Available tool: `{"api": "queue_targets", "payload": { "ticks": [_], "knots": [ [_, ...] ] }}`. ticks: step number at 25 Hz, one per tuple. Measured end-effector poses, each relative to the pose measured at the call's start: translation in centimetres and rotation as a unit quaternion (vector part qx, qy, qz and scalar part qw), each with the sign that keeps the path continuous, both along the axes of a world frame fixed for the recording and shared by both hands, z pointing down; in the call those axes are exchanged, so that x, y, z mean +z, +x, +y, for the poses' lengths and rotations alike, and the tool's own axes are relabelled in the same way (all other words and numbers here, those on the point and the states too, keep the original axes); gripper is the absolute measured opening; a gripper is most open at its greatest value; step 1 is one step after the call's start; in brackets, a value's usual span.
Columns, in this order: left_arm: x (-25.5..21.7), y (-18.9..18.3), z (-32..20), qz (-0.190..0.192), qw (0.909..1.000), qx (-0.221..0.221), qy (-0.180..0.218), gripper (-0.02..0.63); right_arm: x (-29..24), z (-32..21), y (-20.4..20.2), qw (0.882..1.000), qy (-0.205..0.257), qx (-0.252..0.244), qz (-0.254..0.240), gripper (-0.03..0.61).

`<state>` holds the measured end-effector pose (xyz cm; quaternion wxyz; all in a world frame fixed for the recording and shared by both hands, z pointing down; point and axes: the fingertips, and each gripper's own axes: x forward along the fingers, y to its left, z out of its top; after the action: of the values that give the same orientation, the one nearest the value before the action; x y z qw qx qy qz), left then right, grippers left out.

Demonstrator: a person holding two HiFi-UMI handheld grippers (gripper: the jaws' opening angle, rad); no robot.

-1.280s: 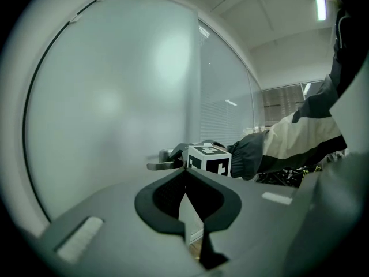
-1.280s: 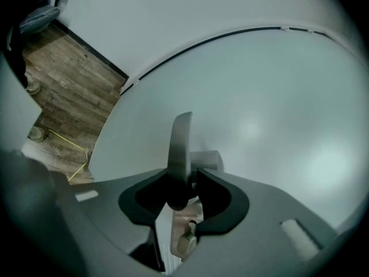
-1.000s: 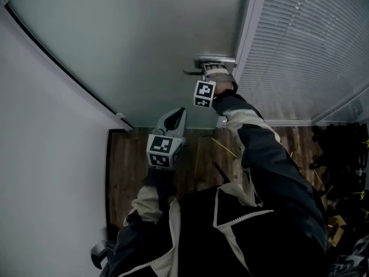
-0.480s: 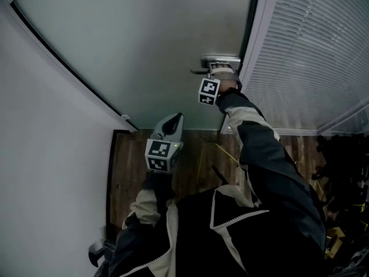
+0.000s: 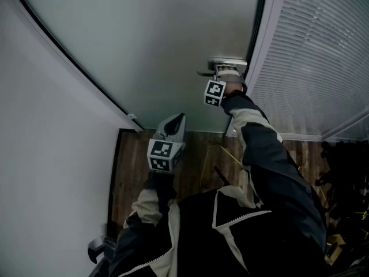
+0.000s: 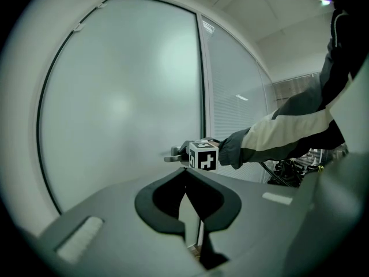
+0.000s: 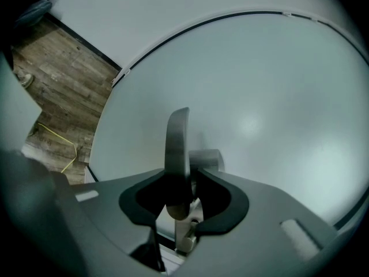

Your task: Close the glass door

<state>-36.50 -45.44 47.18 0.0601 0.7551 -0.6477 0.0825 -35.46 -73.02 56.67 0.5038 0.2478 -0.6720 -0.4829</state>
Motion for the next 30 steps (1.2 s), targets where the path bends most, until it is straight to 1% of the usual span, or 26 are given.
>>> {"api": "queue_targets", "payload": {
  "ticks": [3, 4, 5, 6, 8, 9, 10, 11, 12, 13, 14, 15, 17, 18, 19, 20, 23, 25, 27, 28, 30],
  "knots": [
    [-0.2, -0.3, 0.3, -0.001, 1.0000, -0.004, 0.000, 0.000, 0.0, 0.0, 0.2, 1.000, 0.000, -0.001, 0.002, 0.137],
    [-0.2, -0.5, 0.4, -0.001, 1.0000, -0.005, -0.001, 0.000, 0.1, 0.1, 0.3, 1.000, -0.005, 0.001, -0.003, 0.148],
    [-0.2, -0.8, 0.4, -0.001, 1.0000, -0.007, -0.002, 0.000, 0.1, 0.4, 0.5, 1.000, -0.011, 0.002, -0.012, 0.181],
    [-0.3, -1.1, 0.4, -0.001, 1.0000, -0.009, -0.001, 0.000, 0.0, 0.7, 0.6, 1.000, -0.016, 0.003, -0.024, 0.192],
    [-0.6, -1.9, 0.4, 0.004, 0.9999, -0.016, 0.005, 0.000, -0.6, 1.9, 0.9, 0.998, -0.032, 0.004, -0.061, 0.195],
    [-1.0, -2.3, 0.3, 0.011, 0.9997, -0.020, 0.011, 0.000, -1.1, 2.6, 1.0, 0.995, -0.046, 0.004, -0.090, 0.194],
    [-1.4, -2.6, 0.0, 0.020, 0.9993, -0.025, 0.017, 0.000, -1.8, 3.4, 1.2, 0.990, -0.065, 0.005, -0.126, 0.189],
    [-1.7, -2.8, -0.4, 0.027, 0.9990, -0.028, 0.023, 0.000, -2.7, 4.4, 1.6, 0.982, -0.086, 0.007, -0.168, 0.173],
    [-2.0, -2.9, -0.8, 0.032, 0.9987, -0.030, 0.027, 0.000, -3.8, 5.5, 2.0, 0.971, -0.110, 0.009, -0.213, 0.168],
    [-2.2, -2.9, -1.2, 0.036, 0.9985, -0.028, 0.030, 0.000, -4.9, 6.8, 2.5, 0.956, -0.138, 0.012, -0.259, 0.144],
    [-2.4, -2.7, -1.4, 0.040, 0.9983, -0.026, 0.033, 0.000, -6.1, 8.2, 3.1, 0.935, -0.171, 0.016, -0.310, 0.074],
    [-2.5, -2.4, -1.7, 0.044, 0.9981, -0.022, 0.037, 0.000, -7.2, 9.6, 3.6, 0.908, -0.208, 0.022, -0.362, 0.060],
    [-3.0, -1.6, -2.3, 0.050, 0.9977, -0.012, 0.044, 0.000, -9.2, 12.0, 4.8, 0.850, -0.269, 0.032, -0.452, 0.027],
    [-3.2, -1.2, -2.7, 0.051, 0.9975, -0.007, 0.048, 0.000, -10.2, 13.1, 5.3, 0.826, -0.287, 0.033, -0.484, 0.020],
    [-3.5, -0.9, -3.2, 0.052, 0.9973, -0.001, 0.051, 0.000, -11.0, 14.1, 5.9, 0.808, -0.298, 0.031, -0.507, 0.007],
    [-3.8, -0.5, -3.6, 0.054, 0.9971, 0.003, 0.054, 0.000, -11.7, 14.9, 6.5, 0.795, -0.303, 0.030, -0.524, 0.006],
    [-4.3, 0.8, -4.5, 0.055, 0.9967, 0.012, 0.058, 0.000, -12.7, 17.0, 8.6, 0.766, -0.311, 0.035, -0.562, 0.005],
    [-4.2, 1.6, -4.8, 0.054, 0.9969, 0.016, 0.056, 0.000, -12.8, 18.0, 9.6, 0.750, -0.320, 0.038, -0.577, 0.005],
    [-4.1, 2.2, -5.2, 0.057, 0.9968, 0.018, 0.053, 0.000, -13.0, 18.4, 10.2, 0.741, -0.328, 0.038, -0.584, 0.003],
    [-4.0, 2.5, -5.3, 0.060, 0.9967, 0.019, 0.051, 0.000, -13.0, 18.4, 10.4, 0.739, -0.331, 0.041, -0.585, 0.003],
    [-3.9, 3.0, -5.5, 0.062, 0.9967, 0.022, 0.048, 0.000, -12.8, 18.4, 10.6, 0.744, -0.331, 0.046, -0.579, 0.002]
  ]
}}
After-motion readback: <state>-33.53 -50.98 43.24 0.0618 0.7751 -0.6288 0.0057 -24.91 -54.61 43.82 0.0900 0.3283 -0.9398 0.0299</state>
